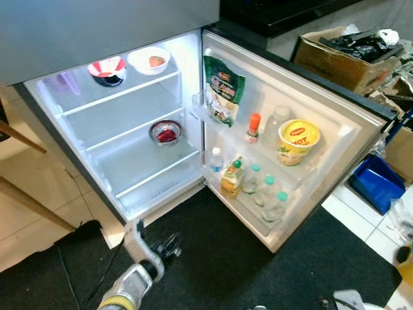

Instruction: Restocking fridge

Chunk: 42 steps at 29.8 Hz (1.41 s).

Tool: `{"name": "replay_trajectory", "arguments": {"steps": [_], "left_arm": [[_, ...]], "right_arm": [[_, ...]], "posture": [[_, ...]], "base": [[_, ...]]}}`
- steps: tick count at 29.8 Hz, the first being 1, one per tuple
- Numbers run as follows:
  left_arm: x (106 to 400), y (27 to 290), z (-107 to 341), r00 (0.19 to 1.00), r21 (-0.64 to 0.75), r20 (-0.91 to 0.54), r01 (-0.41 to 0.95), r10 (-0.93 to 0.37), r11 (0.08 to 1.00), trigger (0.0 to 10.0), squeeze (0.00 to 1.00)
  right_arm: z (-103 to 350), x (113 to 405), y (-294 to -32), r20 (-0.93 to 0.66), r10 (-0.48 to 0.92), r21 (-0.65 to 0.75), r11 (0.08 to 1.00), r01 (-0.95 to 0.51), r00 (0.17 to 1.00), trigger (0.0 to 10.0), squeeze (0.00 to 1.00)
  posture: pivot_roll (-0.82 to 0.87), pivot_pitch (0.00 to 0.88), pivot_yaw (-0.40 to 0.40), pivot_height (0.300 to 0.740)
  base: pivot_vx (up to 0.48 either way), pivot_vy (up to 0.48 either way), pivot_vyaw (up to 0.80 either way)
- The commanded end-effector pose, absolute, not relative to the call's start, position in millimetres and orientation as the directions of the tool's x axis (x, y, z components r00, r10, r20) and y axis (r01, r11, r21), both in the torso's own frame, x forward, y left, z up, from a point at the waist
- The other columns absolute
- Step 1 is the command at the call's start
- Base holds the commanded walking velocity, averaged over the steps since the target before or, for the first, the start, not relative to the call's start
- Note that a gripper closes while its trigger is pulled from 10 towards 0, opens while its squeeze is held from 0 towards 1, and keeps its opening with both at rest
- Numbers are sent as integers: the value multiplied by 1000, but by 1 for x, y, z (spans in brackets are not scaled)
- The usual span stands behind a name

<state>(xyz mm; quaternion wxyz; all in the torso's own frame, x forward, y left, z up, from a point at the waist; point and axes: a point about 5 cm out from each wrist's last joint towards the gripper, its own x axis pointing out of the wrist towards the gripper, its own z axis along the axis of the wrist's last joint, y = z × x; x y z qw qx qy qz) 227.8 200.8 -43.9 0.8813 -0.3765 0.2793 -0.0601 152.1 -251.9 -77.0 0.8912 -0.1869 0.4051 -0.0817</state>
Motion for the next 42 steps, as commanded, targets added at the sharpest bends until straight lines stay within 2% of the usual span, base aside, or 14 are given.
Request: {"name": "replay_trajectory", "arguments": {"steps": [1, 8, 11, 17, 22, 26, 27, 28, 42], "left_arm": [[210, 216, -54, 812, -637, -528, -186, -248, 748, 10000, 0], [160, 232, -80, 709, -491, -695, -351, -115, 797, 10000, 0], [152, 232, -83, 689, -466, -718, -366, -102, 806, 10000, 0], [151, 229, -85, 680, -451, -727, -364, -98, 815, 10000, 0], [155, 228, -84, 684, -450, -723, -357, -100, 819, 10000, 0], [158, 226, -83, 684, -444, -721, -334, -110, 831, 10000, 0], [158, 226, -83, 684, -444, -721, -334, -110, 831, 10000, 0], [158, 223, -83, 679, -439, -724, -318, -121, 840, 10000, 0], [156, 214, -86, 661, -435, -735, -286, -152, 854, 10000, 0]], "right_arm": [[-79, 148, -250, -697, -289, -402, 915, -24, 656, 10000, 0], [-63, 187, -233, -604, -183, -396, 913, -93, 776, 10000, 0], [-57, 198, -225, -573, -140, -391, 913, -119, 808, 10000, 0], [-39, 231, -186, -469, 56, -260, 945, -198, 881, 10000, 0], [-32, 242, -162, -425, 185, -233, 924, -304, 886, 10000, 0], [-24, 248, -135, -389, 338, -179, 885, -430, 857, 10000, 0], [-24, 248, -135, -389, 338, -179, 885, -430, 857, 10000, 0], [-19, 251, -121, -354, 421, -132, 862, -490, 835, 10000, 0], [-16, 256, -123, -361, 442, -157, 839, -521, 821, 10000, 0]], "posture": [[-116, 164, 9, 740], [-107, 157, -4, 740], [-107, 157, -4, 740], [-108, 156, -3, 740], [-104, 156, -4, 740], [-102, 156, -3, 740], [-102, 156, -3, 740], [-102, 156, -3, 740], [-98, 139, -9, 740]], "base": [[0, 0, 0], [0, 0, 0], [0, 0, 0], [0, 0, 0], [0, 0, 0], [0, 0, 0], [0, 0, 0], [0, 0, 800], [0, 0, 797]]}}
